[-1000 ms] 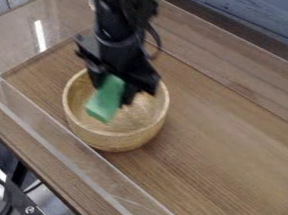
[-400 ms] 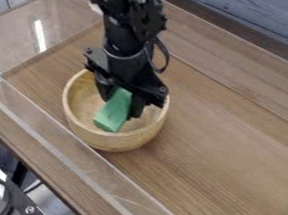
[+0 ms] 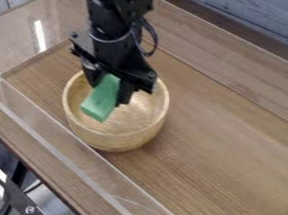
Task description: Put the green block in the brown bowl
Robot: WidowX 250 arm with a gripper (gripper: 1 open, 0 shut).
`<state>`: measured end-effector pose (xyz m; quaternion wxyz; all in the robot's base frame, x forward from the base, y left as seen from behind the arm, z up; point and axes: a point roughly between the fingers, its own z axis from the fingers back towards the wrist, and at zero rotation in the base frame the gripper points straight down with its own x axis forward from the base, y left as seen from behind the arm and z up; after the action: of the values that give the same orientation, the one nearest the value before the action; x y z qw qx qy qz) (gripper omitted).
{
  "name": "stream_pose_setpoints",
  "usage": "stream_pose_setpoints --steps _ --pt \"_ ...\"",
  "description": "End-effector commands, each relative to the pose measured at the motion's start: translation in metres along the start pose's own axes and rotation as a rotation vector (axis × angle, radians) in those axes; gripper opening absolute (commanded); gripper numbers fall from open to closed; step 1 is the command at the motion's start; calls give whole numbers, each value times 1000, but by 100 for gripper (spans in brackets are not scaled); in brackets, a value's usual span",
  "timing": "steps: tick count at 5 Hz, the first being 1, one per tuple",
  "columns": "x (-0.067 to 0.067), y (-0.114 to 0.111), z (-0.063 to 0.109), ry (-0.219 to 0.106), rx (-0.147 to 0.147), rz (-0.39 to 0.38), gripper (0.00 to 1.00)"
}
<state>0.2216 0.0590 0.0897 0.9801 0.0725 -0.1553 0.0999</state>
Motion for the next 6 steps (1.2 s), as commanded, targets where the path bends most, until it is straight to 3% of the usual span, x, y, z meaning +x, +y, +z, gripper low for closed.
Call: stream_pose_setpoints --steps 1,2,3,5,6 --pt "18 6 1 -55 5 -34 0" --pt "19 5 -4 -44 3 -68 0" --pt "19 -2 -4 -39 -1 -47 0" --pt "3 -3 -16 35 7 8 0" --pt "5 0 -12 42 -8 17 0"
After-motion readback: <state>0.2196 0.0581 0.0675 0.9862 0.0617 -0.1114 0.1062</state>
